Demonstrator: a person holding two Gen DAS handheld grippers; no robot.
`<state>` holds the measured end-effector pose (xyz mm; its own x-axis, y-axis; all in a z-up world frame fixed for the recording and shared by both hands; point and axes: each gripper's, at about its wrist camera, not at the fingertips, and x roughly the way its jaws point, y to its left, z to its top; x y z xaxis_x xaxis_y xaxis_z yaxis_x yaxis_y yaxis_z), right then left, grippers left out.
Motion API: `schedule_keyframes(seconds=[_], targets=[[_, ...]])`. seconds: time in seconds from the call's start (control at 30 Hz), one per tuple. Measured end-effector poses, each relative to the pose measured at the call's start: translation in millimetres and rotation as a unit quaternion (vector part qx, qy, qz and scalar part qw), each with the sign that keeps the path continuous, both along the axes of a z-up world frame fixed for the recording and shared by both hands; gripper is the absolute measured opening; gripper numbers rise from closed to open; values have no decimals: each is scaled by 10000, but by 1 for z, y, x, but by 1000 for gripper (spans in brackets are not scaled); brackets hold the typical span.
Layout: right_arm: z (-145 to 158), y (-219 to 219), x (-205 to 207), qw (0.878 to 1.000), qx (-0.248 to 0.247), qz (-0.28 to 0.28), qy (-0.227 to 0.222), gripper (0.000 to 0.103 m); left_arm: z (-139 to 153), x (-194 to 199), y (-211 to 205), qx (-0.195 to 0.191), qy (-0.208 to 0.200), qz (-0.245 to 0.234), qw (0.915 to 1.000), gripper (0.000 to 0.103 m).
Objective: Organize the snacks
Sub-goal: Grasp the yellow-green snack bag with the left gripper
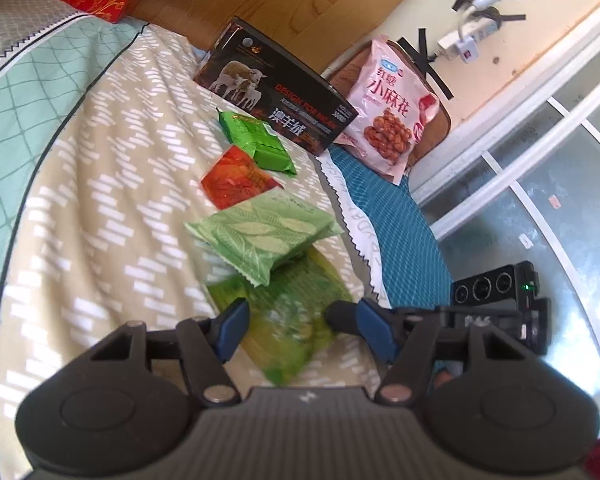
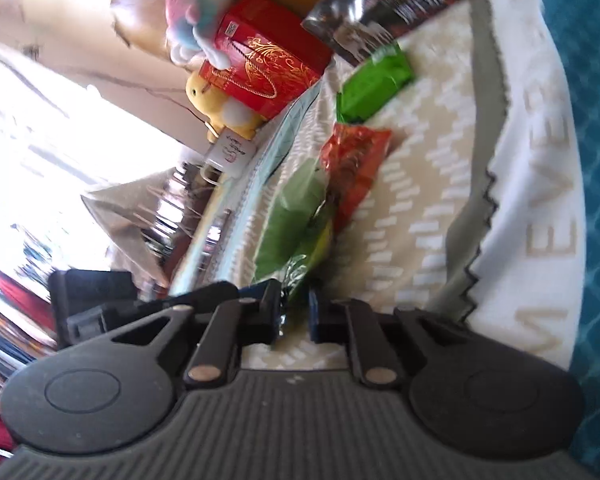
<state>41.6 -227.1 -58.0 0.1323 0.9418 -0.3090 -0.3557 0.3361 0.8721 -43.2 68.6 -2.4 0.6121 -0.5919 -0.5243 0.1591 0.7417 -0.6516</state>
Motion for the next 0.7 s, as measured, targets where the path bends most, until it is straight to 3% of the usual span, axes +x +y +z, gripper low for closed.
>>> schedule_keyframes(seconds=[0.2,0.43,0.53,0.57,0.67,0.7], targets=[[14,-44,-26,9980,582,123,210,14,4,-18,16,-289,-49,-67,9995,75],[36,-47,-19,9953,923,-251,-121,14,28,0,0,-782,-454,-394,9951,75],[31,-28,0,9942,1024,-329,-90,14,35,17,-6,-500,-456,-139,9976,58],[29,-24,6,9936,1071,-343,-52,14,36,24,-6,-292,-426,-24,9987,44],[30,-16,20,9947,941,-407,-128,14,36,44,4,-291,-275,147,9991,34],[30,-16,26,9950,894,-427,-159,14,38,51,6,-236,-289,176,9992,26]])
